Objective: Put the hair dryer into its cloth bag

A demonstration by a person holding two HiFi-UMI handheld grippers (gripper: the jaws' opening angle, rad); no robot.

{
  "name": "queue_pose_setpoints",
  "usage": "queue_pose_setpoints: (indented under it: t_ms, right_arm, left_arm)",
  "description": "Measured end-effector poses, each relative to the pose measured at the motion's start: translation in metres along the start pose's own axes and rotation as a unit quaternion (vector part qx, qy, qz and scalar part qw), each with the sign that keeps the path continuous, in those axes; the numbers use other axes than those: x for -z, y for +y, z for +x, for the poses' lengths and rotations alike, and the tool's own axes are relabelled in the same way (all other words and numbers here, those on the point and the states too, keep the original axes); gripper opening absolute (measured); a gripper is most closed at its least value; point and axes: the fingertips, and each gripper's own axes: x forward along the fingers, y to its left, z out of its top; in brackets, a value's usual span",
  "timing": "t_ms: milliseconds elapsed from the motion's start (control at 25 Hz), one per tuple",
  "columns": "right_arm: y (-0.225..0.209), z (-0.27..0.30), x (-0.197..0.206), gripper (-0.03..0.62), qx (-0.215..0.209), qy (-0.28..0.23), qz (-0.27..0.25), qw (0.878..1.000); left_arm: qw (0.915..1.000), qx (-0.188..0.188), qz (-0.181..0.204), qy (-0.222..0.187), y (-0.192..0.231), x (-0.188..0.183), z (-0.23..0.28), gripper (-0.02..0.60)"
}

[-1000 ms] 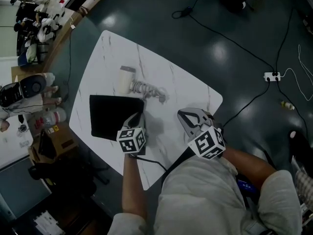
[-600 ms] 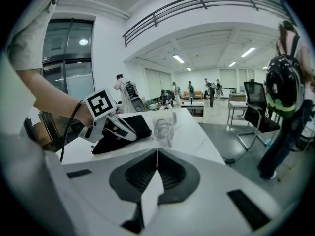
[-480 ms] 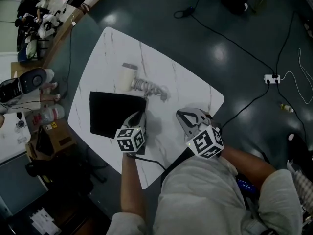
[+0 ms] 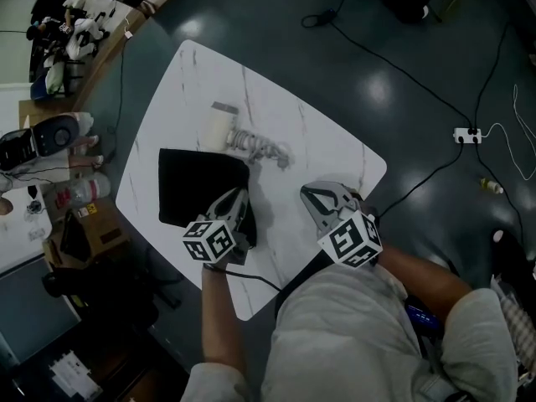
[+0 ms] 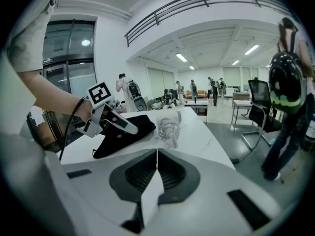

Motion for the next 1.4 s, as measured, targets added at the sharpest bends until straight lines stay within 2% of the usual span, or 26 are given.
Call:
queue_pose_setpoints:
  t_ms: [280,400,520,640,680,720,880,1040,1120,1240,1400]
  right_arm:
    - [0.013,0.008,0.001,0.018,-0.033,0.002,0.001,0.999]
    - [0.016,0.016,-0.001,0.018,-0.041,0.005,-0.002,0.999]
    - [0.017,0.022,-0.007,0.018,-0.044,0.004,-0.011,0.999]
    - [0.011,0.023,-0.017,0.017,-0.035,-0.004,-0.023,0.999]
    - [0.006,0.022,-0.022,0.018,-0.03,-0.007,-0.028,0.999]
    - [0.002,0.022,-0.028,0.018,-0.024,-0.011,-0.034,0.999]
    - [-0.011,0.03,-0.057,0.041,-0.017,-0.018,-0.049,0.999]
    - [0.011,0.053,-0.07,0.111,-0.059,-0.002,-0.035,0.998]
    - [0.025,0.065,-0.07,0.141,-0.071,0.009,-0.049,0.996]
    - [0.025,0.07,-0.078,0.152,-0.052,0.008,-0.071,0.996]
    - [-0.004,0.078,-0.097,0.16,-0.006,0.016,-0.106,0.994]
  left_arm:
    - [0.9996,0.022,-0.014,-0.009,-0.003,0.0,0.001,0.026]
    - [1.0,-0.001,0.003,0.002,0.004,0.004,0.003,0.026]
    - [0.9977,-0.046,0.048,0.015,0.01,0.001,-0.003,0.023]
    - [0.986,-0.106,0.123,0.036,0.011,-0.009,-0.016,0.018]
    - [0.9842,-0.113,0.132,0.035,0.009,-0.015,-0.022,0.017]
    - [0.985,-0.113,0.127,0.03,0.007,-0.022,-0.027,0.017]
    - [0.9914,-0.114,0.065,0.006,0.022,-0.049,-0.043,0.016]
    - [0.9897,-0.129,0.062,0.011,0.033,-0.066,-0.053,0.015]
    - [0.9885,-0.137,0.065,0.008,0.035,-0.071,-0.06,0.015]
    - [0.9875,-0.145,0.062,-0.001,0.04,-0.079,-0.072,0.015]
    - [0.9856,-0.161,0.048,-0.018,0.057,-0.092,-0.082,0.017]
